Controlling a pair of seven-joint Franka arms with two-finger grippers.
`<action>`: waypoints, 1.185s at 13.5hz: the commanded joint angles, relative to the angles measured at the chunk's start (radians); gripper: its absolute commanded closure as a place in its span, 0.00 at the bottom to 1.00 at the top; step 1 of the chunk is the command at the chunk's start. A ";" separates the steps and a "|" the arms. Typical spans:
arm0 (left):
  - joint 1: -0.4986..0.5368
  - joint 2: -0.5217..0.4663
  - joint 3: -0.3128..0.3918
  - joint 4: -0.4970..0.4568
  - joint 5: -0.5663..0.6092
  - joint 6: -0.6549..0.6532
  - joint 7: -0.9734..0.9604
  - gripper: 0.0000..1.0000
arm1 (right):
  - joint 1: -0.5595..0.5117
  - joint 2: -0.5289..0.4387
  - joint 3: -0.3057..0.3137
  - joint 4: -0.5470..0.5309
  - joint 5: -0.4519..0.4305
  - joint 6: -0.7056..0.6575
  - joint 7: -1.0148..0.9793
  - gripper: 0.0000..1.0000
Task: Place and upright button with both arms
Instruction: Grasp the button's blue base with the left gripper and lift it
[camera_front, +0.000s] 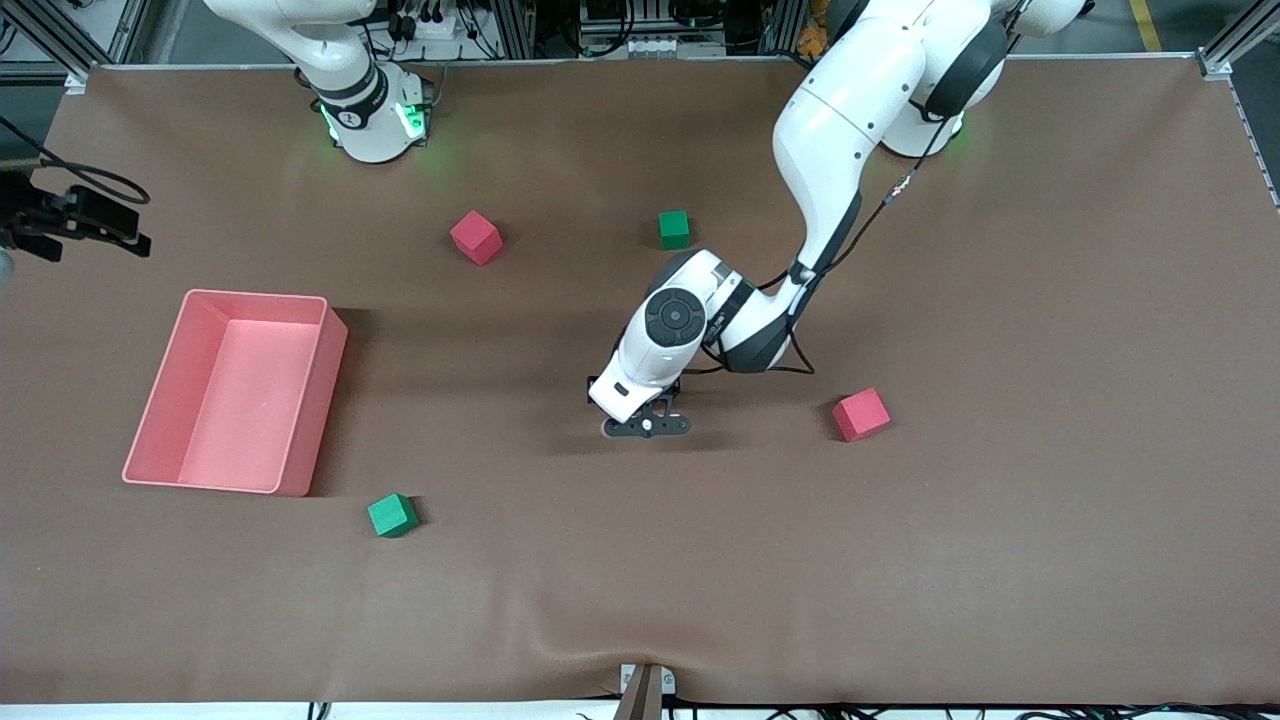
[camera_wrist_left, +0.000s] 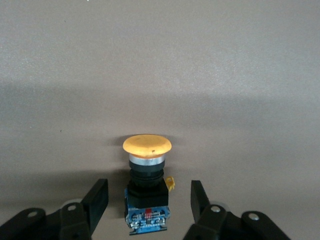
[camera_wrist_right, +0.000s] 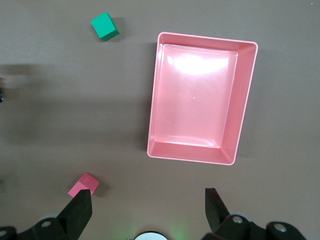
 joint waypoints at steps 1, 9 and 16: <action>-0.010 0.006 0.011 0.016 -0.014 -0.029 -0.014 0.25 | -0.023 0.007 0.006 0.027 0.005 -0.011 0.007 0.00; -0.018 0.017 0.011 0.016 -0.011 -0.032 -0.013 0.30 | -0.025 -0.040 0.005 0.002 0.005 -0.020 0.131 0.00; -0.022 0.015 0.013 0.014 -0.008 -0.032 -0.008 0.77 | 0.006 -0.045 0.014 -0.003 0.005 -0.022 0.120 0.00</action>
